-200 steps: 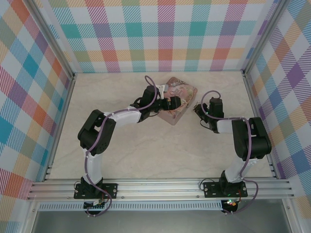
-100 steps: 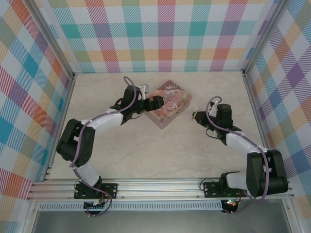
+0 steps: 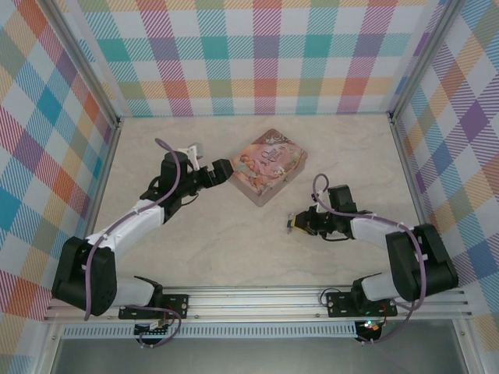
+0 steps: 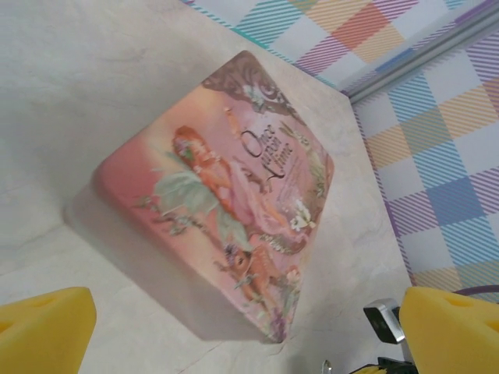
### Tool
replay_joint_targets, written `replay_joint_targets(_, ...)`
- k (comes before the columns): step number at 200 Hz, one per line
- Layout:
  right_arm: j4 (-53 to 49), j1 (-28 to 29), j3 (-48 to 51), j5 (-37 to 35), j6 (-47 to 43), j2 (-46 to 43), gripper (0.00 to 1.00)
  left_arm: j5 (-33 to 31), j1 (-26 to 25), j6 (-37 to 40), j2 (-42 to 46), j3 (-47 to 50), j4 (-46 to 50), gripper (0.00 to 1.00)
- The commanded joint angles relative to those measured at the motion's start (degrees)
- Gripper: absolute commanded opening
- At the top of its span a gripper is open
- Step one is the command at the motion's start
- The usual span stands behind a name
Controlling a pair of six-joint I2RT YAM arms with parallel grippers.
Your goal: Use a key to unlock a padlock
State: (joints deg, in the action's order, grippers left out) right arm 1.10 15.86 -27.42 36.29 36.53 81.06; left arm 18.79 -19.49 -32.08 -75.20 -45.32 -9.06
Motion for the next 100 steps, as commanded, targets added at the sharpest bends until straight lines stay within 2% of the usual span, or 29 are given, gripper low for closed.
replay_joint_targets(1, -2.42, 0.26, -0.02, 2.02, -1.11, 2.88, 0.13, -1.47, 1.61, -0.18, 2.95, 1.91, 1.88, 1.0)
replay_joint_targets(13, -2.11, 0.26, 0.16, 0.96, -1.11, 3.15, 0.18, -1.64, 2.23, -0.05, 3.87, 2.6, 2.58, 1.0)
replay_joint_targets(27, -2.02, 0.18, 0.2, -0.25, -1.27, 2.18, 0.32, -1.9, 2.93, 0.3, 4.98, 2.96, 3.71, 1.0)
replay_joint_targets(47, -5.05, -0.07, -0.9, -4.31, -2.85, -1.19, 0.44, -2.32, 4.29, 1.18, 6.53, 3.0, 5.7, 1.0)
replay_joint_targets(100, -15.34, -2.94, -5.17, -21.73, -8.6, -15.14, 0.63, -8.9, 9.34, 4.22, 12.63, 5.1, 10.33, 1.0)
